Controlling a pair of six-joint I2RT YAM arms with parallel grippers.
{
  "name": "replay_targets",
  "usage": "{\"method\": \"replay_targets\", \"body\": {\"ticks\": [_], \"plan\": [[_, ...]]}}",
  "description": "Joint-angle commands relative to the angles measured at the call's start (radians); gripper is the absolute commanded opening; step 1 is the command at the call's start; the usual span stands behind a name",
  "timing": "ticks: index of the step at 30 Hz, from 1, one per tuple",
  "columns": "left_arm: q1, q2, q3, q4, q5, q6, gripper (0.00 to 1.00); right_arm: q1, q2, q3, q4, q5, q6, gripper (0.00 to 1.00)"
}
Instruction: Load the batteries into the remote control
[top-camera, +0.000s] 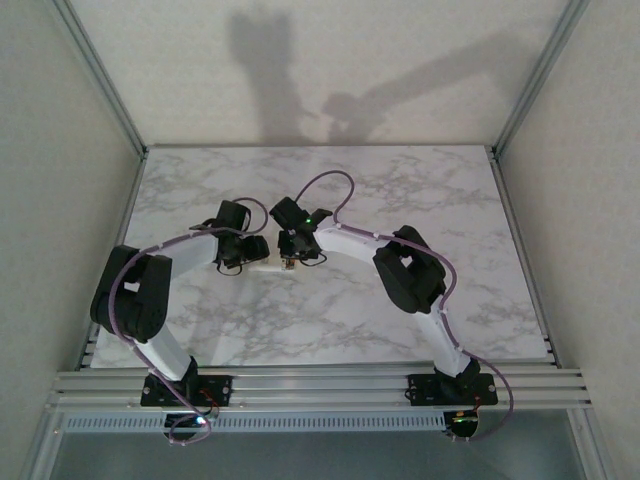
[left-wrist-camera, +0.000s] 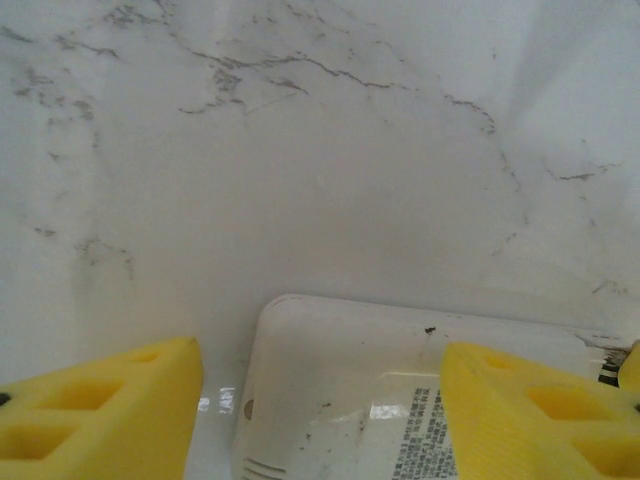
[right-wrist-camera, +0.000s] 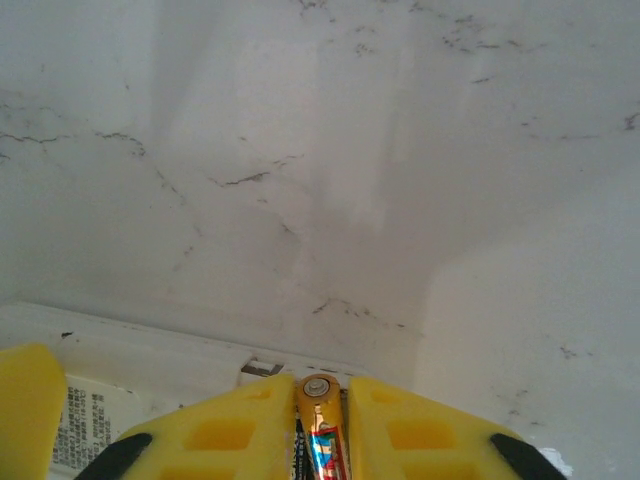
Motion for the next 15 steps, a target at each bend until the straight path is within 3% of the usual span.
{"method": "replay_targets", "body": {"ticks": [1,15], "plan": [[0.007,0.008,-0.023,0.018,0.044,-0.004,0.6,-0.003,0.012,0.012,-0.027,-0.011,0.016,0.19],[0.007,0.003,-0.098,0.09,0.114,-0.051,0.52,0.002,-0.022,-0.048,-0.037,-0.034,0.071,0.16]]}}
